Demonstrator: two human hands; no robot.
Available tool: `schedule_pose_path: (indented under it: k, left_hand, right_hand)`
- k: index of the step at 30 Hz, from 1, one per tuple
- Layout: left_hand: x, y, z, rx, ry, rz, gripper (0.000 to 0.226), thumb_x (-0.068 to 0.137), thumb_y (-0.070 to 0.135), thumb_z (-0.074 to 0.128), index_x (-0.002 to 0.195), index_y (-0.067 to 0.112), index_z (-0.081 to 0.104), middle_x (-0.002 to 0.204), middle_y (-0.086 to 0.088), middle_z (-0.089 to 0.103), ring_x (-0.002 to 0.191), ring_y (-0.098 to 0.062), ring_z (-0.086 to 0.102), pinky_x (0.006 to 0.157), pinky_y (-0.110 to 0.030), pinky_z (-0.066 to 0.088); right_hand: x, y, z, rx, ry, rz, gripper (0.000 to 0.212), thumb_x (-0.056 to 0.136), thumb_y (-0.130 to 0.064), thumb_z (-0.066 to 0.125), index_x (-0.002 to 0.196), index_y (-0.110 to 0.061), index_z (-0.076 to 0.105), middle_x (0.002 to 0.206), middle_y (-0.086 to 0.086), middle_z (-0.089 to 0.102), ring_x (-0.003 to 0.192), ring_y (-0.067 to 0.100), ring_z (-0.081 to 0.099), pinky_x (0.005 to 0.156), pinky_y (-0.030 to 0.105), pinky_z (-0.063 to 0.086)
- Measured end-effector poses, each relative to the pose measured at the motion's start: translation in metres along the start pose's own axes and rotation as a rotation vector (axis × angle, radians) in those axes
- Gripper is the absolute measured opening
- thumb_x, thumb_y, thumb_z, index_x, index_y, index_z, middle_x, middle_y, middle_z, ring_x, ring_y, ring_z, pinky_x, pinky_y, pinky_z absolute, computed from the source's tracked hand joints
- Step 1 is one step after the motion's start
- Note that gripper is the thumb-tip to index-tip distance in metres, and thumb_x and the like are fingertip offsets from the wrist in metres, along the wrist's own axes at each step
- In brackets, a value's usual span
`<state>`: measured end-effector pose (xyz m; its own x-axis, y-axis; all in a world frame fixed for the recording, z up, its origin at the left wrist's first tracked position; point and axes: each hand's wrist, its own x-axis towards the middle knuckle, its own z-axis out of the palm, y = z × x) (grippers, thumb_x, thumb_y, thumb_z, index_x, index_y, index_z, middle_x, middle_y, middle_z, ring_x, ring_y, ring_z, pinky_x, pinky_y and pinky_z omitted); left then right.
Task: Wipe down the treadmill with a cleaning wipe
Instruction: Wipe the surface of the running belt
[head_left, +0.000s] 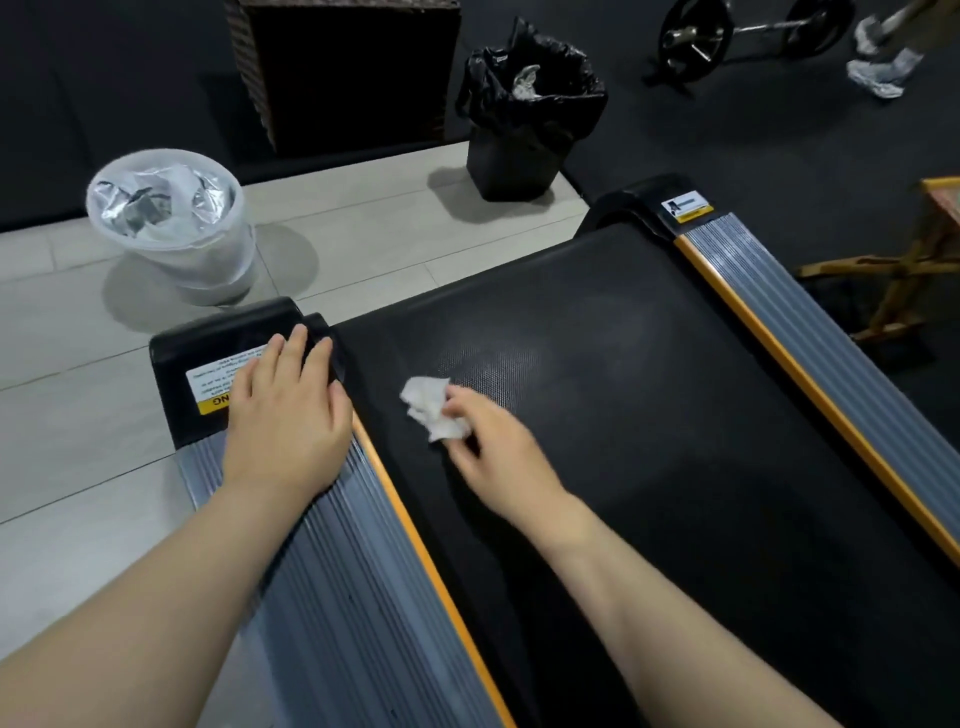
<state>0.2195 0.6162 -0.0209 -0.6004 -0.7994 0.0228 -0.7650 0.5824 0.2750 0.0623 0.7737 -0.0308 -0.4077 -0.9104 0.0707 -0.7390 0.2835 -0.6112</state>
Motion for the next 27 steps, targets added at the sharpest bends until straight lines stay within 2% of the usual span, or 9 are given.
schedule_pose_path:
  k: [2,6,8,11,17,20,23,25,27]
  left_hand:
    - [-0.001,0.001,-0.001,-0.005,0.021,-0.001,0.056,0.095,0.033,0.029,0.141,0.008,0.049,0.152,-0.014,0.041,0.143,-0.032,0.033,0.115,-0.049,0.026]
    - [-0.024,0.020,0.004,0.071,0.030,-0.051,0.047,0.099,0.027,0.044,0.139,0.002,0.049,0.149,-0.021,0.042,0.140,-0.039,0.034,0.112,-0.054,0.029]
    - [-0.041,0.038,0.011,0.071,-0.019,-0.086,0.057,0.098,0.033,0.048,0.147,0.005,0.039,0.157,-0.021,0.030,0.146,-0.038,0.022,0.119,-0.051,0.019]
    - [-0.044,0.053,0.015,-0.002,-0.033,-0.201,0.065,0.099,0.042,0.042,0.154,0.011,0.027,0.163,-0.014,0.015,0.151,-0.028,0.008,0.123,-0.045,0.005]
    - [-0.043,0.060,0.018,0.065,0.013,-0.214,0.068,0.088,0.045,0.033,0.149,0.015,0.037,0.161,-0.014,0.023,0.150,-0.028,0.014,0.123,-0.046,0.009]
    - [-0.041,0.060,0.019,0.074,0.021,-0.215,0.065,0.088,0.042,0.034,0.147,0.016,0.041,0.160,-0.014,0.025,0.150,-0.029,0.015,0.122,-0.046,0.009]
    - [-0.042,0.061,0.019,0.080,0.016,-0.220,0.064,0.087,0.041,0.033,0.145,0.017,0.043,0.160,-0.013,0.025,0.150,-0.028,0.015,0.122,-0.045,0.009]
    - [-0.041,0.063,0.018,0.080,0.015,-0.218,0.063,0.087,0.041,0.033,0.145,0.018,0.044,0.160,-0.013,0.025,0.150,-0.027,0.015,0.122,-0.046,0.009]
    - [-0.040,0.064,0.016,0.077,0.016,-0.220,0.063,0.087,0.040,0.033,0.145,0.018,0.044,0.160,-0.013,0.024,0.150,-0.027,0.014,0.122,-0.045,0.008]
  right_hand:
    - [-0.007,-0.014,0.017,0.036,-0.072,-0.107,0.023,0.086,-0.004,0.065,0.108,-0.007,0.065,0.131,0.007,0.058,0.122,0.020,0.053,0.104,0.027,0.042]
    - [0.013,0.017,-0.002,-0.074,0.004,-0.209,0.008,0.086,-0.015,0.068,0.092,-0.010,0.070,0.099,0.006,0.062,0.094,0.025,0.057,0.083,0.036,0.048]
    - [0.034,0.054,-0.032,-0.141,0.041,-0.090,0.016,0.091,-0.022,0.062,0.084,-0.010,0.069,0.089,0.007,0.061,0.086,0.028,0.055,0.078,0.041,0.047]
    - [0.063,0.115,-0.081,-0.272,0.056,0.115,0.026,0.096,-0.024,0.052,0.082,-0.008,0.067,0.090,0.009,0.059,0.088,0.030,0.057,0.077,0.038,0.046]
    - [0.085,0.195,-0.163,-0.595,0.164,0.297,0.024,0.098,-0.016,0.045,0.103,-0.004,0.064,0.102,0.018,0.056,0.092,0.039,0.057,0.077,0.044,0.050]
    - [0.088,0.205,-0.175,-0.478,0.131,0.307,0.028,0.094,-0.014,0.047,0.118,-0.016,0.061,0.108,0.016,0.059,0.101,0.038,0.057,0.086,0.043,0.048]
    - [0.084,0.175,-0.144,-0.370,0.044,0.151,0.023,0.093,-0.021,0.052,0.106,-0.011,0.068,0.105,0.014,0.058,0.100,0.034,0.057,0.088,0.040,0.048]
    - [0.074,0.155,-0.114,-0.336,0.065,0.037,0.020,0.090,-0.022,0.060,0.097,-0.004,0.068,0.103,0.015,0.055,0.092,0.033,0.056,0.081,0.039,0.051]
    - [0.059,0.135,-0.093,-0.266,0.114,0.044,0.014,0.091,-0.016,0.061,0.095,-0.004,0.066,0.101,0.012,0.053,0.086,0.029,0.054,0.075,0.038,0.051]
